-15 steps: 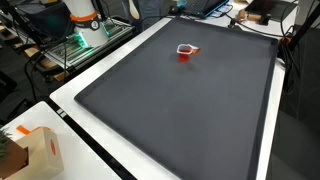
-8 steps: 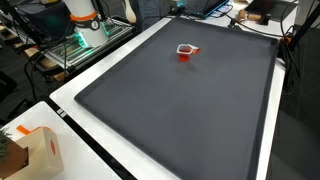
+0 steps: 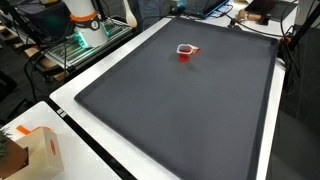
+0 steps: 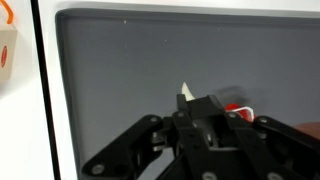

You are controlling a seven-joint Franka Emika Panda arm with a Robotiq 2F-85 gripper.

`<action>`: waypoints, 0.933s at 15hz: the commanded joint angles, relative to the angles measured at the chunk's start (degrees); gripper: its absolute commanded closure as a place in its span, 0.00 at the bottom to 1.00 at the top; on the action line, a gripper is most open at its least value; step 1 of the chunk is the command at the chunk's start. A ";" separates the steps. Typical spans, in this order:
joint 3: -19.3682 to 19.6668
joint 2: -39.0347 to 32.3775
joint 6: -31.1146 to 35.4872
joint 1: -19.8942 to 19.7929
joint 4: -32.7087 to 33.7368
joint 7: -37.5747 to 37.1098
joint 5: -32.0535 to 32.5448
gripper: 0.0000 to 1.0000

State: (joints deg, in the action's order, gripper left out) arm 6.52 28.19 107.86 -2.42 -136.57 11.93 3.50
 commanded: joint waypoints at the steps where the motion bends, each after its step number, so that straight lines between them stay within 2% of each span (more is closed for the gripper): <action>1: 0.36 0.13 0.79 0.10 -0.27 0.96 -0.56 0.94; 7: 0.46 -0.36 0.70 0.26 0.04 1.78 -0.68 0.94; 8: -0.02 -0.07 0.17 -0.04 0.12 0.73 -0.04 0.76; 14: -0.02 -0.14 0.17 -0.04 0.12 0.78 -0.04 0.76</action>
State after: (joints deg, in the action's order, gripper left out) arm 6.56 28.08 108.17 -2.40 -136.56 12.70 3.49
